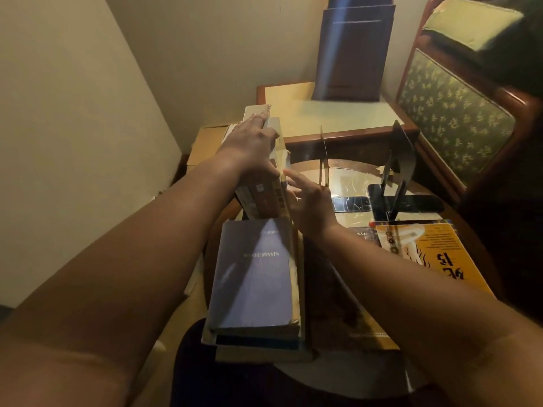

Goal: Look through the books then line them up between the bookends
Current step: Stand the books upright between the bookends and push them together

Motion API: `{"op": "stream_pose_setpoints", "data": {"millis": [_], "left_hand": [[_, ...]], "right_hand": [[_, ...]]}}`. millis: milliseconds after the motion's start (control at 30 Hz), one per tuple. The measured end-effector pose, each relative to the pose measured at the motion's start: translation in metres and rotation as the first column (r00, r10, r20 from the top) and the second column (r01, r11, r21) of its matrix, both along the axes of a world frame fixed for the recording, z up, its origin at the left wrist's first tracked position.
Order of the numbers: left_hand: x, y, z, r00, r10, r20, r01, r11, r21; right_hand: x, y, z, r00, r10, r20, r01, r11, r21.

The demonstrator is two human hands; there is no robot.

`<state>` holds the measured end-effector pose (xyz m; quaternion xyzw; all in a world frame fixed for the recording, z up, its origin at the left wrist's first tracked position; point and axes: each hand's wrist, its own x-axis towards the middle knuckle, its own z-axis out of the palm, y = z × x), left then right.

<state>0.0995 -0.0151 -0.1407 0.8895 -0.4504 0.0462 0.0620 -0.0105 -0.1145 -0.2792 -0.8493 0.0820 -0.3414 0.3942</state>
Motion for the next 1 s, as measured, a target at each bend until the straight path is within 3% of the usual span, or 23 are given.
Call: {"op": "stream_pose_setpoints", "data": {"millis": [133, 233, 500, 567, 700, 1000], "left_hand": [[-0.002, 0.001, 0.001, 1.0, 0.001, 0.016, -0.001, 1.0, -0.003], [-0.004, 0.001, 0.002, 1.0, 0.006, 0.02, -0.005, 1.0, -0.01], [-0.001, 0.001, 0.0, 1.0, 0.012, 0.014, -0.012, 1.0, 0.004], [0.0, 0.001, 0.0, 1.0, 0.021, 0.017, -0.021, 1.0, 0.011], [0.001, 0.002, 0.0, 0.999, 0.026, 0.021, -0.026, 0.999, 0.021], [-0.002, 0.001, 0.001, 1.0, 0.026, 0.009, -0.026, 1.0, 0.004]], "right_hand": [[0.003, -0.001, -0.011, 0.987, -0.008, -0.162, 0.05, 0.965, 0.256], [0.01, -0.002, -0.014, 0.957, 0.076, -0.281, 0.051, 0.907, 0.418], [0.023, -0.008, -0.004, 0.944, 0.205, -0.257, 0.035, 0.714, 0.699], [0.024, -0.008, -0.002, 0.939, 0.205, -0.277, 0.044, 0.726, 0.687], [0.02, -0.007, 0.0, 0.917, 0.181, -0.355, 0.023, 0.866, 0.499], [0.008, -0.006, 0.012, 0.891, 0.19, -0.413, 0.004, 0.905, 0.426]]}}
